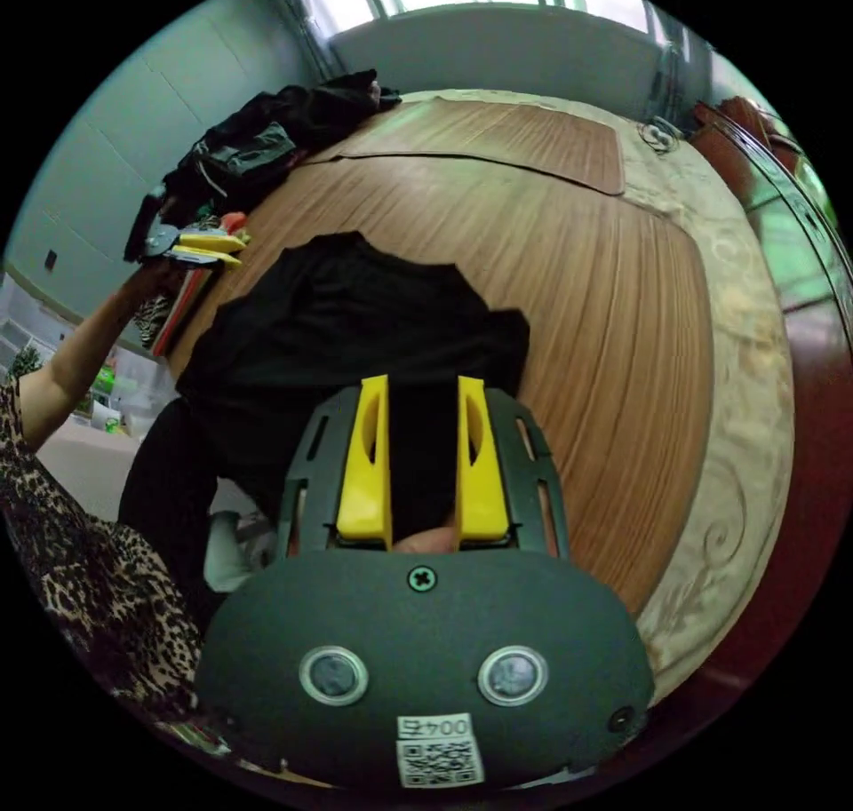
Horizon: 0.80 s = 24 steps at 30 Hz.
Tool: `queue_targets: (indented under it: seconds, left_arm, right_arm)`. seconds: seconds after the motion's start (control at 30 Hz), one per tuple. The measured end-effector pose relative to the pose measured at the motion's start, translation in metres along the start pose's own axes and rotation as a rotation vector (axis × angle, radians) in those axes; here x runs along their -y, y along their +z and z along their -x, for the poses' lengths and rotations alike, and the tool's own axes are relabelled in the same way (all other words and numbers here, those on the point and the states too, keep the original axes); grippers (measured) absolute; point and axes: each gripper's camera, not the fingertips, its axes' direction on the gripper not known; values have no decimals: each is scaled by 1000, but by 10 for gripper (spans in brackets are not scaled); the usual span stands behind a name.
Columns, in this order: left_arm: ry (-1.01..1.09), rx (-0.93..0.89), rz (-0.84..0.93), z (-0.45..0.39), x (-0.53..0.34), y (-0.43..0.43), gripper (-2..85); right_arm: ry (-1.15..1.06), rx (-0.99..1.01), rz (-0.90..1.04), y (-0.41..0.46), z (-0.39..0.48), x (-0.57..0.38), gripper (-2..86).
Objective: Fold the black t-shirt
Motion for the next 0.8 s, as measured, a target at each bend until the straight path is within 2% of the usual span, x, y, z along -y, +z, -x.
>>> queue_targets:
  seconds: [0.07, 0.27, 0.47, 0.7, 0.8]
  left_arm:
    - [45, -2, -4, 17, 33, 5, 113]
    - [131, -43, 54, 51, 108, 19, 92]
    - [137, -116, 154, 65, 162, 18, 102]
    - [156, -22, 295, 61, 201, 8, 117]
    - [129, 13, 324, 58, 218, -6, 99]
  right_arm:
    - [-90, -72, 57, 15, -16, 65, 111]
    - [-185, -89, 213, 40, -48, 171, 129]
    - [-57, -54, 355, 34, -73, 224, 131]
    - [58, -195, 454, 6, -64, 254, 110]
    - [73, -217, 504, -12, -53, 266, 56]
